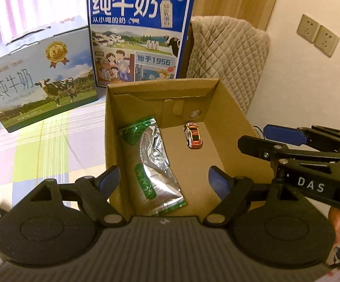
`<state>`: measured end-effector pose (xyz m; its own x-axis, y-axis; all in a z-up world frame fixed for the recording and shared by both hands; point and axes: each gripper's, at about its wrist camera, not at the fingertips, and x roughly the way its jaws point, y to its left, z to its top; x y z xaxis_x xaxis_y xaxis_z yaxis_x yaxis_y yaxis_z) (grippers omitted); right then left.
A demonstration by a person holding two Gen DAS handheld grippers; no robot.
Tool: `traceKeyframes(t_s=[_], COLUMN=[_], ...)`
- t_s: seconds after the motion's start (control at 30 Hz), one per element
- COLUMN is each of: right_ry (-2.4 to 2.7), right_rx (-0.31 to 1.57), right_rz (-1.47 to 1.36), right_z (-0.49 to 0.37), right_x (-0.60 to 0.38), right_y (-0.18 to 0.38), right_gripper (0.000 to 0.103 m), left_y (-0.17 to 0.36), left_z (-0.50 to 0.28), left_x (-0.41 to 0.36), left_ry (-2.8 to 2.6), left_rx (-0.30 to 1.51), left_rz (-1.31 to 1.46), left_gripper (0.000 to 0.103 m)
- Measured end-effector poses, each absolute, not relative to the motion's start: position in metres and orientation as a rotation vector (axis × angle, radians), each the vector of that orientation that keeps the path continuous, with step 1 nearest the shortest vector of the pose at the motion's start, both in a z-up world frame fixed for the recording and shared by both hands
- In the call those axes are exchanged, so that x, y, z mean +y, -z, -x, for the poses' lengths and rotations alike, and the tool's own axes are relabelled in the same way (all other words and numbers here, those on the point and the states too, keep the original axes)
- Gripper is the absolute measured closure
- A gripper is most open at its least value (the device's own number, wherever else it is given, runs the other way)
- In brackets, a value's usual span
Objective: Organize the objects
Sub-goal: 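Withdraw both tools from the cardboard box back over the table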
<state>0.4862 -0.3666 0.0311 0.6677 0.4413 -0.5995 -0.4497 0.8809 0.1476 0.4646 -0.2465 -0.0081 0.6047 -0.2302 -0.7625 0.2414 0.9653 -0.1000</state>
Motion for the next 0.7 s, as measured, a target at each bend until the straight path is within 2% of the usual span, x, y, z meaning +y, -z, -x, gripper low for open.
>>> traceKeyframes(t_s=[0.13, 0.23, 0.7], right_ry=[-0.516, -0.521, -0.566], right_rx=[0.650, 0.637, 0.663], right_rz=[-0.014, -0.036, -0.082], right_z=[-0.461, -0.441, -0.358], right_x=[-0.369, -0.369, -0.338], right_y=[-0.041, -0.047, -0.049], right_gripper=[0.042, 0.036, 0.030], left_y=[-0.001, -0.006, -0.021], left_z=[-0.437, -0.416, -0.324], left_x=[-0.234, -0.222, -0.142], left_ry=[0.274, 0.273, 0.198], left_rx=[0.858, 0.854, 0.846], left_rz=[0.005, 0.023, 0.093], left_gripper=[0.022, 0.022, 0.020])
